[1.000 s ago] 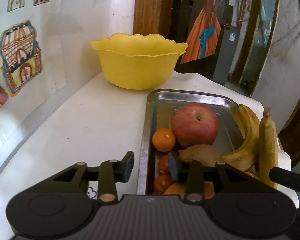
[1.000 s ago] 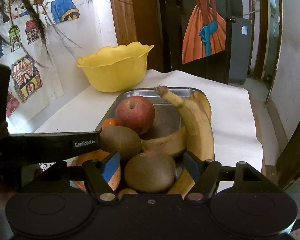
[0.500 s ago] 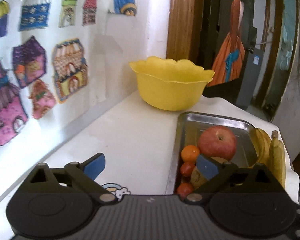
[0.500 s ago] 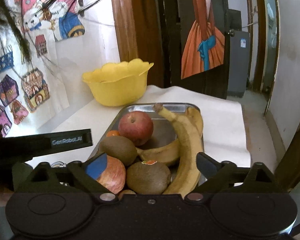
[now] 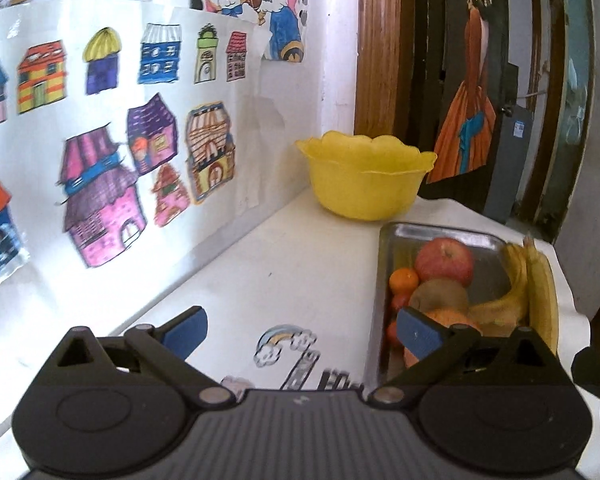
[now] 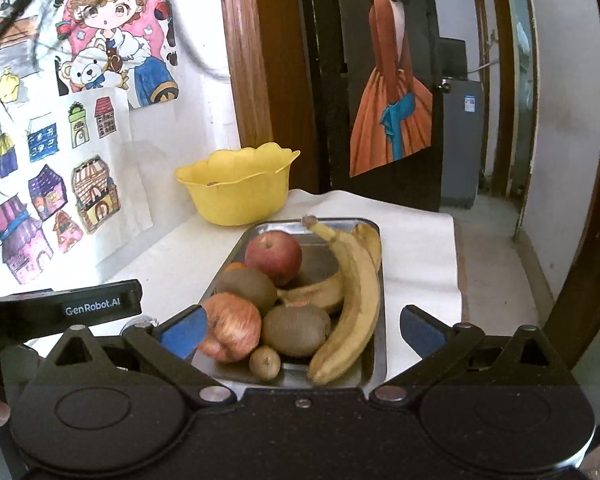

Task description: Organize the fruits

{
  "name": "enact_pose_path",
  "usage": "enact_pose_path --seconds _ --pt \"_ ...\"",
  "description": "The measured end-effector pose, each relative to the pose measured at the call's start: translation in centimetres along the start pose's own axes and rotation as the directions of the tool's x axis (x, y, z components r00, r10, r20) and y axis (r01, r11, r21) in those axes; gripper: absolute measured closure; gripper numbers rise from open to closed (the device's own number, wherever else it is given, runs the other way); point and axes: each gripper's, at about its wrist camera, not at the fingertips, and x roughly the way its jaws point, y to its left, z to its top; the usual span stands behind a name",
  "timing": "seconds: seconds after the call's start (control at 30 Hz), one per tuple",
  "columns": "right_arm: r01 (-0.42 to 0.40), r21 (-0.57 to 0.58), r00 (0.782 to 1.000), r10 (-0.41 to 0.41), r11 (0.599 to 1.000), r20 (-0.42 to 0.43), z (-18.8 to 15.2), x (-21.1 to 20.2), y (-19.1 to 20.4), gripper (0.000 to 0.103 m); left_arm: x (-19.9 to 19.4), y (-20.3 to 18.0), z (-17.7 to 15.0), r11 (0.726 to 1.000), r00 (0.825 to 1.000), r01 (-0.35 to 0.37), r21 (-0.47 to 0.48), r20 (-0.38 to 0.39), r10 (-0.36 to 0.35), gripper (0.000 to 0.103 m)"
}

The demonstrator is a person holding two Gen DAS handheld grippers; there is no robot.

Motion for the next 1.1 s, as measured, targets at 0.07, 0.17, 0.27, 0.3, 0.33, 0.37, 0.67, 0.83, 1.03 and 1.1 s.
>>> enact_pose_path --seconds 0.07,0.17,0.27,0.3,0.33,0.37,0.67,0.83,1.03,1.1 --pt "0.019 0.007 1.000 -0.019 1.000 -0.003 -0.8 -1.0 0.4 0.001 -0.9 0.5 -0.7 1.000 1.000 0.012 0.016 -0.002 -0.012 0.001" --pt "0.046 0.028 0.999 -0.046 0.999 0.001 -2.0 -2.9 1.2 0.001 -2.3 1.5 -1.9 0.998 0.999 0.034 0.044 -0.006 -0.033 0.001" --pt "0.074 0.032 0.997 -0.074 0.997 0.006 -3.3 -4.9 2.2 0.001 -4.1 2.9 -3.5 0.997 0.998 0.056 0.057 -0.028 -0.055 0.001" --pt "0.087 0.033 0.996 -0.087 0.996 0.007 -3.8 -5.6 2.5 0.001 -4.7 3.4 -4.0 0.996 0.997 0.060 0.060 -0.049 -0.057 0.001" --pt "0.098 0.038 0.995 -0.098 0.994 0.006 -4.3 -6.4 2.9 0.001 -5.3 3.8 -4.6 0.996 0.996 0.064 0.058 -0.063 -0.060 0.001" --pt "0.103 0.044 0.995 -0.103 0.994 0.010 -4.8 -7.1 3.1 0.001 -5.8 4.2 -5.1 0.996 0.995 0.065 0.057 -0.075 -0.061 0.001" --pt "0.142 0.069 0.990 -0.141 0.987 -0.019 -8.7 -11.6 5.4 0.001 -9.6 6.2 -8.1 0.990 0.991 0.081 0.115 -0.116 -0.068 0.001" --pt "0.134 0.079 0.990 -0.131 0.988 -0.042 -10.3 -12.7 6.2 0.001 -10.4 7.1 -9.5 0.989 0.990 0.064 0.132 -0.133 -0.046 0.001" --pt "0.125 0.088 0.991 -0.119 0.988 -0.066 -11.4 -12.9 6.7 0.001 -11.2 7.7 -10.1 0.989 0.990 0.054 0.135 -0.139 -0.035 0.001" --pt "0.122 0.090 0.991 -0.115 0.989 -0.071 -11.4 -12.8 6.8 0.001 -11.3 7.8 -10.0 0.989 0.990 0.053 0.135 -0.137 -0.034 0.001"
